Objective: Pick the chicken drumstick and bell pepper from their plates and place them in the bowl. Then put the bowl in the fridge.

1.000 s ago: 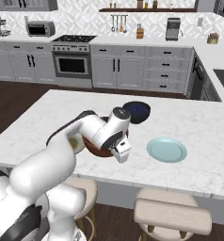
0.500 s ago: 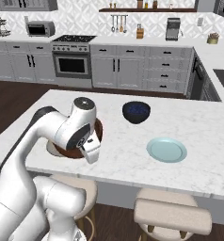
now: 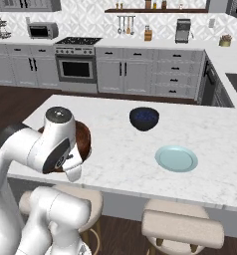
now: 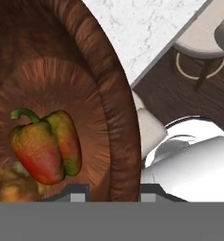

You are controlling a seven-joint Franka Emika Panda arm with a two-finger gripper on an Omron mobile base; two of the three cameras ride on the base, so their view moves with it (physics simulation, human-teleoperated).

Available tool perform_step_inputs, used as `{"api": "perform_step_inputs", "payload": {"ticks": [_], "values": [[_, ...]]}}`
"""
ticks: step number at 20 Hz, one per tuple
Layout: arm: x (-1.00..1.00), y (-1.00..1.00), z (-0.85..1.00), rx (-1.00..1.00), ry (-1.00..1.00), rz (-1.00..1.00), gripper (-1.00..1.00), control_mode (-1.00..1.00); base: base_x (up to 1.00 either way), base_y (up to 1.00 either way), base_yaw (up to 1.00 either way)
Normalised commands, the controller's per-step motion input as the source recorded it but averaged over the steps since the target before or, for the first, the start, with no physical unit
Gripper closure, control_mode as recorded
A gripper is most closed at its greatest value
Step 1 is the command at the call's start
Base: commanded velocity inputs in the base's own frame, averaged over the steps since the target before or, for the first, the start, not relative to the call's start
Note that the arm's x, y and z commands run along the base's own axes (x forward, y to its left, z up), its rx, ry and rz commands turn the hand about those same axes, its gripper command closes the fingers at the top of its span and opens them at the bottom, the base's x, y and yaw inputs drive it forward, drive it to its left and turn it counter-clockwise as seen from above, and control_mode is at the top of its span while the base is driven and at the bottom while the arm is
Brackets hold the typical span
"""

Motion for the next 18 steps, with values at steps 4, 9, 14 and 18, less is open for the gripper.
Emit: {"api": "perform_step_inputs", "payload": {"ticks": [4,9,14,18], "values": [[0.0,0.0,0.0,0.0,0.0,0.0,1.0,1.0,-0.83,0.16,0.02],[0.0,0.0,0.0,0.0,0.0,0.0,1.0,1.0,-0.99,0.85,0.15],[0.0,0.0,0.0,0.0,0.0,0.0,1.0,1.0,-0.58,1.0,0.04],[0.0,0.0,0.0,0.0,0.0,0.0,1.0,1.0,0.0,1.0,-0.02]]}}
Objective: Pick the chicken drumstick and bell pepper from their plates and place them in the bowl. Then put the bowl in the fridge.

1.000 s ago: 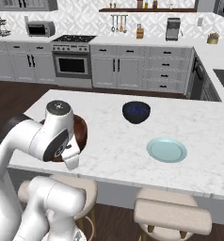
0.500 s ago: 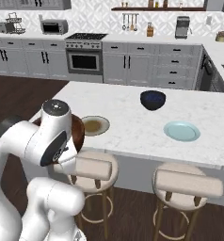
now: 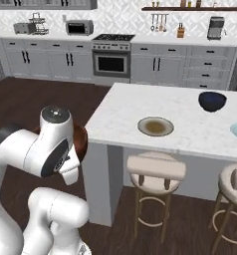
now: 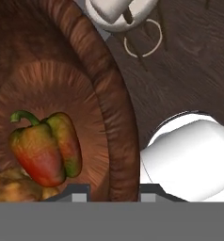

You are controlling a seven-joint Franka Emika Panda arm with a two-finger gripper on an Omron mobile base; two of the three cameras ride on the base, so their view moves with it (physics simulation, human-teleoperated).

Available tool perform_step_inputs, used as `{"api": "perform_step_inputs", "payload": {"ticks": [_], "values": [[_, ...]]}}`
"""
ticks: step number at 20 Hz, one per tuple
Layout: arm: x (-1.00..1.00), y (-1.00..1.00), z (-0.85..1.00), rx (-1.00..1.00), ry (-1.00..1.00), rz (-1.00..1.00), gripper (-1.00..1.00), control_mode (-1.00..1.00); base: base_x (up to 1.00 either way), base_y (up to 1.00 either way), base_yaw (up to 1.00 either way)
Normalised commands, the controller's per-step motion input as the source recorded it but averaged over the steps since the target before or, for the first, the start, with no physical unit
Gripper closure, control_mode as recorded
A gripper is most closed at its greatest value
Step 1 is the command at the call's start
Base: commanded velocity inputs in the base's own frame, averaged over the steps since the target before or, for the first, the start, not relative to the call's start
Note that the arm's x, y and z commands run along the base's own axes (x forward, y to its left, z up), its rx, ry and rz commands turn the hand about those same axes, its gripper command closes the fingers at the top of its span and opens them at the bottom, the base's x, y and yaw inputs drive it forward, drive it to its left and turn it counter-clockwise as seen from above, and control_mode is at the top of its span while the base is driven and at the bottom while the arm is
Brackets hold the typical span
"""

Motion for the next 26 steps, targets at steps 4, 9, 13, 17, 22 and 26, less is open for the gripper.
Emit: {"api": "perform_step_inputs", "payload": {"ticks": [4,9,13,17,22,26], "values": [[0.0,0.0,0.0,0.0,0.0,0.0,1.0,1.0,0.16,1.0,0.0],[0.0,0.0,0.0,0.0,0.0,0.0,1.0,1.0,0.34,1.0,0.0],[0.0,0.0,0.0,0.0,0.0,0.0,1.0,1.0,0.91,1.0,-0.09],[0.0,0.0,0.0,0.0,0.0,0.0,1.0,1.0,1.0,1.0,-0.1],[0.0,0.0,0.0,0.0,0.0,0.0,1.0,1.0,1.0,1.0,-0.02],[0.0,0.0,0.0,0.0,0.0,0.0,1.0,1.0,1.0,0.7,0.15]]}}
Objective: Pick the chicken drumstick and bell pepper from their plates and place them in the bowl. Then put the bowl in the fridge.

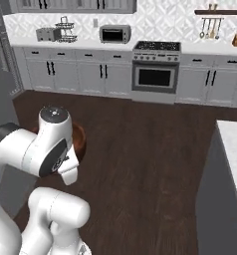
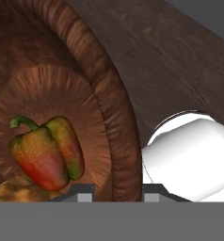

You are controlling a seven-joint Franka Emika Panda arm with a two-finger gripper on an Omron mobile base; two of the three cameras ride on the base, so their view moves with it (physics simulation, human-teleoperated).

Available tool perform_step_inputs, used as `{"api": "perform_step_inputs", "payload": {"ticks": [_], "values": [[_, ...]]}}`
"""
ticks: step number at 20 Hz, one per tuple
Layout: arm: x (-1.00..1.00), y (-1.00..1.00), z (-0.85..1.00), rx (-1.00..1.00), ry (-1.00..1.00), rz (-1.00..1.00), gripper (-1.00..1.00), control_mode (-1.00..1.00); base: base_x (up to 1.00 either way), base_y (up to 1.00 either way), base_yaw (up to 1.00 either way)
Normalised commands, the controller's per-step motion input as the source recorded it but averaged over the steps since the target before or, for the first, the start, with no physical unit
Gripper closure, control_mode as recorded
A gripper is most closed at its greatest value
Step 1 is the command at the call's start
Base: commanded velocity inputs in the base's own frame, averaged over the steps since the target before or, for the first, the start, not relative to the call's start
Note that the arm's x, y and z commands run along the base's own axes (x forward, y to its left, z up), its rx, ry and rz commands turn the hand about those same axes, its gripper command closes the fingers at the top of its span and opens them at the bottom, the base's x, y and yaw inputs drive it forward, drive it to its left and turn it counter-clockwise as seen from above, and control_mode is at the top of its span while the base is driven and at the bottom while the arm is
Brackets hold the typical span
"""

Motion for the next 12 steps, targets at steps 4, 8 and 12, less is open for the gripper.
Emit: {"api": "perform_step_inputs", "payload": {"ticks": [4,8,12], "values": [[0.0,0.0,0.0,0.0,0.0,0.0,1.0,1.0,1.0,0.07,0.46],[0.0,0.0,0.0,0.0,0.0,0.0,1.0,1.0,1.0,-0.19,0.58],[0.0,0.0,0.0,0.0,0.0,0.0,1.0,1.0,1.0,-0.49,0.5]]}}
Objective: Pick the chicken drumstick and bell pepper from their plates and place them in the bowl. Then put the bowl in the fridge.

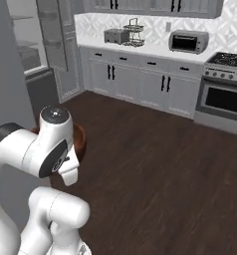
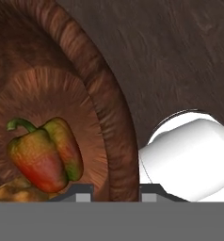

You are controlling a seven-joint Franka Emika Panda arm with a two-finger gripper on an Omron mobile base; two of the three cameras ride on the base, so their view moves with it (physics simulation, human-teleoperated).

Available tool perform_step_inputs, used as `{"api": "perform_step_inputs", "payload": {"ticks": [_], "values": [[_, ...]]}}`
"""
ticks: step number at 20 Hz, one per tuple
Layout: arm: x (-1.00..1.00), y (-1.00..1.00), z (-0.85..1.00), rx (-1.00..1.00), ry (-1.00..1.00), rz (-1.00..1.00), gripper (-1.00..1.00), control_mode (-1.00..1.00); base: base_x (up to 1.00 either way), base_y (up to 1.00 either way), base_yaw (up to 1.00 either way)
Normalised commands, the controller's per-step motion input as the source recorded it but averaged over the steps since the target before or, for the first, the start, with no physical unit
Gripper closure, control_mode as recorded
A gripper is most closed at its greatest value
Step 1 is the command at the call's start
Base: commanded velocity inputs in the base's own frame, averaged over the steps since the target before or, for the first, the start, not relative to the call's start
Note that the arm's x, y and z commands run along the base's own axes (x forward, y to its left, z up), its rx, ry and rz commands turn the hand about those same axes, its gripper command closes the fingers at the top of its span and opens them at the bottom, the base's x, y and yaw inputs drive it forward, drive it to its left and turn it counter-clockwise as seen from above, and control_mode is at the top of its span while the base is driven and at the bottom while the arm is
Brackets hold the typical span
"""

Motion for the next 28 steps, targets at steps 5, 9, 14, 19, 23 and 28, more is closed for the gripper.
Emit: {"api": "perform_step_inputs", "payload": {"ticks": [5,9,14,19,23,28], "values": [[0.0,0.0,0.0,0.0,0.0,0.0,1.0,1.0,1.0,-0.82,0.42],[0.0,0.0,0.0,0.0,0.0,0.0,1.0,1.0,1.0,-1.0,0.38],[0.0,0.0,0.0,0.0,0.0,0.0,1.0,1.0,1.0,-1.0,0.39],[0.0,0.0,0.0,0.0,0.0,0.0,1.0,1.0,1.0,-0.95,0.42],[0.0,0.0,0.0,0.0,0.0,0.0,1.0,1.0,1.0,-0.86,0.45],[0.0,0.0,0.0,0.0,0.0,0.0,1.0,1.0,1.0,-0.83,0.48]]}}
